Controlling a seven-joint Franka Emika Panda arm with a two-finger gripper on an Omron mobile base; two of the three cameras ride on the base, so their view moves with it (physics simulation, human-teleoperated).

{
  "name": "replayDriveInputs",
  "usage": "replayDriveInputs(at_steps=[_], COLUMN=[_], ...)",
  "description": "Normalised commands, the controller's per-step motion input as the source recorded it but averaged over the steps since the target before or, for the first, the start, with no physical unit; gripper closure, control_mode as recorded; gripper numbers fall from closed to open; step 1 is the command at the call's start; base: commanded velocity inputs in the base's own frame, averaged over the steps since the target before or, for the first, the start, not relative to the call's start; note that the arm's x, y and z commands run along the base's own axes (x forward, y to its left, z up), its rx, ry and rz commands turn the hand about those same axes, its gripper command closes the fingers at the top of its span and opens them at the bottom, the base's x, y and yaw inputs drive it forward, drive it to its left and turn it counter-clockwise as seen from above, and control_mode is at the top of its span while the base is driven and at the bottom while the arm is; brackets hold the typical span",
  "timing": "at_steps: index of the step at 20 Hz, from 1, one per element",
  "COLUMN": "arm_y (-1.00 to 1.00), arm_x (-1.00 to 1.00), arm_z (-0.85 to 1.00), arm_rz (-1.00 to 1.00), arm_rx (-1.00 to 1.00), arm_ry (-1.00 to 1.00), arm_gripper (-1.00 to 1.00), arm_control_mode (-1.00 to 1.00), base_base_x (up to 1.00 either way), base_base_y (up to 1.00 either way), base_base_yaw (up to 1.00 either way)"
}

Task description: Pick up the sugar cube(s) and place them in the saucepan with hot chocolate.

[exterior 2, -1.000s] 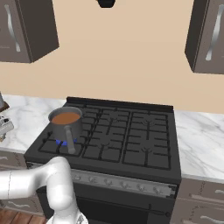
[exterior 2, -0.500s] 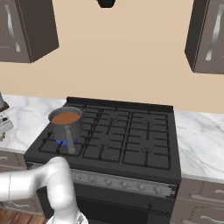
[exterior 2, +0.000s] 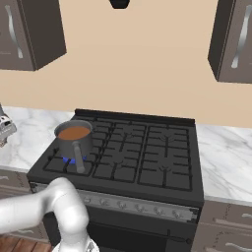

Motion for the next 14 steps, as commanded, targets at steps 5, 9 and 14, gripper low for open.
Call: replayDriveInputs(at_steps=[5,9,14], arm_y=[-0.66,-0.75,-0.82], arm_x=[0.0,0.0,0.0], arm_z=[0.79,0.73,0.71], arm_rz=[-0.03,-0.01,0.0], arm_rx=[0.21,0.22,0.26], arm_ry=[-0.15,-0.14,-0.1], arm_gripper=[1.0,1.0,1.0], arm_control_mode=[-1.0,-1.0,-1.0], base_base_x=[0.0,0.0,0.0], base_base_y=[0.0,0.0,0.0], base_base_yaw=[0.0,0.0,0.0])
